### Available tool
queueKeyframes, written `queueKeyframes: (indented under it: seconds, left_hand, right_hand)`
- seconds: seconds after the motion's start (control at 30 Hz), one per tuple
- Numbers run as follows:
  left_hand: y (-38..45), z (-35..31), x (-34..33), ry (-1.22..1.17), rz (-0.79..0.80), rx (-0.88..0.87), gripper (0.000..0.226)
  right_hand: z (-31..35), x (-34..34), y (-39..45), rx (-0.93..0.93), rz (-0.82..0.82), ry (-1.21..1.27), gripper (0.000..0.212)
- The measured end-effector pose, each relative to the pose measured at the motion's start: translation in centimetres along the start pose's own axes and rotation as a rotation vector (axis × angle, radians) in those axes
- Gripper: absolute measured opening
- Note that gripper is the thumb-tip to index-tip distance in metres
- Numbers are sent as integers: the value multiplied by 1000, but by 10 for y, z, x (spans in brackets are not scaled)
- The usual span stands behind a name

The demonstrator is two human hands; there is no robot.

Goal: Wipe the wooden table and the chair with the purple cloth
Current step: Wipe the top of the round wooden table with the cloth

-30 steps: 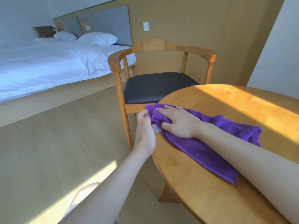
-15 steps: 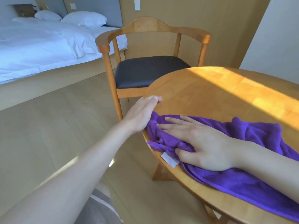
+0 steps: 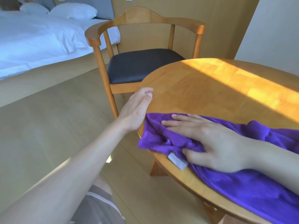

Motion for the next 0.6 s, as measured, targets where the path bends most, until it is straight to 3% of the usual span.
queueKeyframes:
  seconds: [0.07, 0.3, 0.47, 0.6]
  left_hand:
    - [-1, 1, -2, -4, 9, 1, 57]
    - [3, 5, 0, -15, 4, 43, 53]
    - [1, 5, 1, 13, 4, 58, 45]
    - [15, 1, 9, 91, -60, 14, 42]
  right_hand:
    - [-32, 2, 17, -139, 161, -12, 68]
    - [-134, 26, 65, -444, 59, -74, 57]
    - [-143, 18, 72, -450, 86, -162, 70]
    - [-144, 19, 69, -449, 67, -179, 62]
Point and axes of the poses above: each hand's wrist, its own y-axis towards the middle knuckle, its own x-axis out of the back of the hand, z = x × y, the point moved 8 cm from there along y, towards the middle knuckle, and after that the axes turned 12 degrees about x, right-handed, at the moved point
